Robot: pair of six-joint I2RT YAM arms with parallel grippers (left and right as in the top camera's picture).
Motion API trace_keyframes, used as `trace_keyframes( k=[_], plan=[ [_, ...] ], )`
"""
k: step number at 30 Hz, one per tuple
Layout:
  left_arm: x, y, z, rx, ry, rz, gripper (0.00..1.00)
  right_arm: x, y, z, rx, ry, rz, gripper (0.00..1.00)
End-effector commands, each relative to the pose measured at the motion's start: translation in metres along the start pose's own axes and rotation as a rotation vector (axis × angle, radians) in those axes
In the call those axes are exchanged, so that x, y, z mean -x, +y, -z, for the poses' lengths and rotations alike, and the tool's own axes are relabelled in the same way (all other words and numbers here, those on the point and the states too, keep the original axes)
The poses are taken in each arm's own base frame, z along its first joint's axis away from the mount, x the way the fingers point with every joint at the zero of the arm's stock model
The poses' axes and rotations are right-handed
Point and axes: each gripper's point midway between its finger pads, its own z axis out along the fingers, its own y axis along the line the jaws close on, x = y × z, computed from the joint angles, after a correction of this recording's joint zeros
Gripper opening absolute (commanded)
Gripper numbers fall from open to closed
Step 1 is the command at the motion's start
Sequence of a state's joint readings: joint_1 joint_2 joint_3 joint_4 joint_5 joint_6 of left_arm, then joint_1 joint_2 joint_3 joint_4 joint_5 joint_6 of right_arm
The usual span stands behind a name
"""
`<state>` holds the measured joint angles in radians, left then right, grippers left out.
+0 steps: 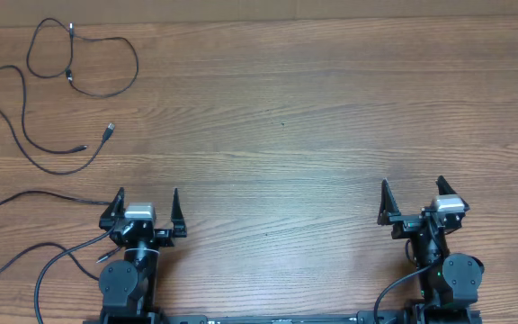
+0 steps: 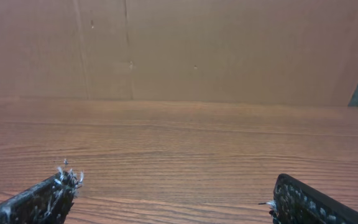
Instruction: Untangle cables
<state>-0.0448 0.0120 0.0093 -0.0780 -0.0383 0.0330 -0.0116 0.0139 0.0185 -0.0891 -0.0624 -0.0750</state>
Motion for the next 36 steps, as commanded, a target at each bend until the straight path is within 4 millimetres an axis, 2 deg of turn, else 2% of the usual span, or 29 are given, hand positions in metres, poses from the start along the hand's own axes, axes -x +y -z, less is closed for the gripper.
trace_keyframes(
  k=[1,8,10,12,13,14,15,18,19,21,23,24,27,29,32,36],
  plan=[
    [0.0,0.001,0.0,0.001,-0.004,-0.015,1.0,0.0,-0.001,0.0,-0.005,-0.009,0.006,1.0],
    [0.0,0.001,0.0,0.001,-0.004,-0.015,1.0,0.001,-0.001,0.0,-0.005,-0.016,0.006,1.0],
    [0.001,0.001,0.0,0.001,-0.008,-0.014,1.0,0.008,0.007,0.0,0.039,-0.042,-0.004,1.0],
    [0.006,-0.002,0.0,-0.015,-0.031,0.005,1.0,0.013,0.037,0.004,0.215,-0.051,-0.097,1.0],
    [0.009,-0.012,0.001,-0.076,-0.041,0.051,1.0,0.015,0.061,0.012,0.364,-0.043,-0.162,1.0],
    [0.009,-0.028,0.003,-0.169,-0.033,0.112,1.0,0.019,0.069,0.015,0.417,-0.049,-0.18,1.0],
    [0.008,-0.059,0.011,-0.355,-0.001,0.234,1.0,0.038,0.104,0.038,0.666,-0.073,-0.259,1.0],
    [0.02,-0.085,0.024,-0.534,0.009,0.377,1.0,0.068,0.123,0.065,0.838,-0.178,-0.24,1.0],
    [0.026,-0.086,0.025,-0.549,-0.009,0.392,1.0,0.078,0.126,0.072,0.869,-0.228,-0.203,1.0],
    [0.05,-0.088,0.031,-0.581,-0.111,0.365,1.0,0.09,0.127,0.079,0.886,-0.285,-0.19,1.0],
    [0.084,-0.087,0.042,-0.608,-0.247,0.325,1.0,0.101,0.127,0.086,0.901,-0.328,-0.194,1.0],
    [0.117,-0.083,0.054,-0.599,-0.358,0.271,1.0,0.108,0.127,0.088,0.895,-0.349,-0.187,1.0],
    [0.158,-0.07,0.066,-0.507,-0.433,0.169,1.0,0.119,0.119,0.083,0.836,-0.34,-0.21,1.0],
    [0.179,-0.055,0.067,-0.392,-0.397,0.108,1.0,0.126,0.112,0.078,0.777,-0.316,-0.216,1.0],
    [0.199,-0.034,0.063,-0.249,-0.248,0.04,1.0,0.137,0.104,0.074,0.704,-0.26,-0.181,1.0],
    [0.207,-0.025,0.047,-0.199,0.039,0.05,1.0,0.153,0.092,0.067,0.594,-0.123,-0.163,1.0]
  ],
)
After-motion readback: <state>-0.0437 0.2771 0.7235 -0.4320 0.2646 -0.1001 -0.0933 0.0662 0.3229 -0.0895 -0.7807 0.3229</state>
